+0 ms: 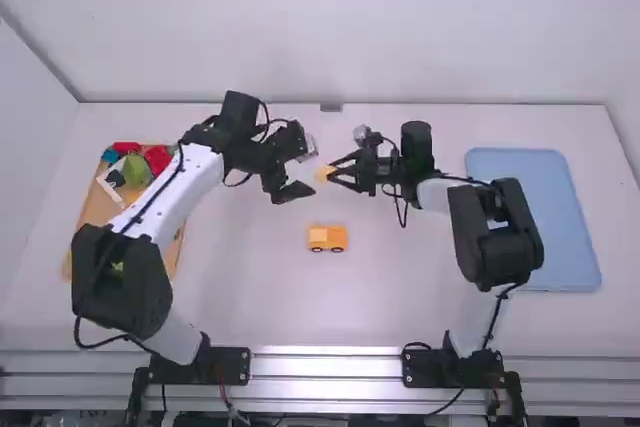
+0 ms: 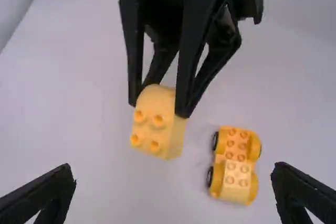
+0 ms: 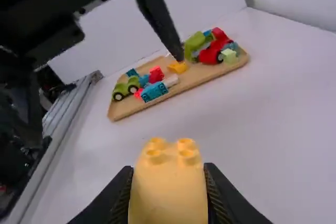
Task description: Assemble lego blocks to make yellow taxi
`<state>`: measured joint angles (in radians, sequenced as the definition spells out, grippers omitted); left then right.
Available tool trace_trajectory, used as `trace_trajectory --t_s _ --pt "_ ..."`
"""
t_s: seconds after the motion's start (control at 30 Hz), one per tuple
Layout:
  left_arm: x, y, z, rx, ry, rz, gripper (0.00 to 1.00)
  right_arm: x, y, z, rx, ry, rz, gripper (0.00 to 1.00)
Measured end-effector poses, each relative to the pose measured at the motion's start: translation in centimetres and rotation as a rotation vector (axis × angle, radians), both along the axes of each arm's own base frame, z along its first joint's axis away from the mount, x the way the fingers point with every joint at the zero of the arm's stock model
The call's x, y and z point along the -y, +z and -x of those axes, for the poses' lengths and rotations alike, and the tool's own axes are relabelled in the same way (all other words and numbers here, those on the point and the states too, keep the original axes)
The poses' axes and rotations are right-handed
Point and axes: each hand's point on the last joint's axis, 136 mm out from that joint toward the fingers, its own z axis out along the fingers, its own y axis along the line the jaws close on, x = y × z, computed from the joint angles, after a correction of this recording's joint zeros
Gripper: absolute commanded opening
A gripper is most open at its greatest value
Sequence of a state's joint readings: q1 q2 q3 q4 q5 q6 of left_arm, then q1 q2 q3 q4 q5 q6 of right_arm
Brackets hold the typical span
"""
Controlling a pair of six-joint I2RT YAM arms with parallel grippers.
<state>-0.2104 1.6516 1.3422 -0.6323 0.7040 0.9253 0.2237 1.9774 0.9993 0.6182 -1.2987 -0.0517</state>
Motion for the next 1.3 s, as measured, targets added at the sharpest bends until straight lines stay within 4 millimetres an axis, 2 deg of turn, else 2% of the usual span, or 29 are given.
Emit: trace_trajectory --t_s 0.03,0.2,0.5,0.77,0.8,1.0,1.3 --pt "0.3 -0.5 0.2 -0.026 -0.011 0.014 0.99 -0.2 0.1 0.4 0.025 0.022 -0.007 0.3" --pt "0.5 -1.8 0.6 -0.094 -0.023 0.025 0.99 -1.0 0.4 1.5 0.115 0.086 -0.027 0.29" --pt "0.4 -2.0 0.7 -0.102 -0.024 0.024 1.0 -1.2 0.5 1.9 0.187 0.113 -0.037 0.29" --pt "0.3 -2.6 0.9 -0.096 -0.05 0.007 0.91 -1.3 0.7 2.3 0.204 0.134 -0.049 0.28" --pt "0.3 -2.8 0.8 -0.097 -0.053 0.005 0.88 -1.3 0.8 2.5 0.209 0.146 -0.056 0.27" --pt "0.4 -3.7 0.7 -0.114 -0.056 0.001 0.84 -1.2 0.9 2.8 0.222 0.163 -0.068 0.27" --pt "0.5 -3.7 0.4 -0.099 -0.062 0.003 0.67 -1.2 0.9 2.8 0.227 0.166 -0.07 0.27"
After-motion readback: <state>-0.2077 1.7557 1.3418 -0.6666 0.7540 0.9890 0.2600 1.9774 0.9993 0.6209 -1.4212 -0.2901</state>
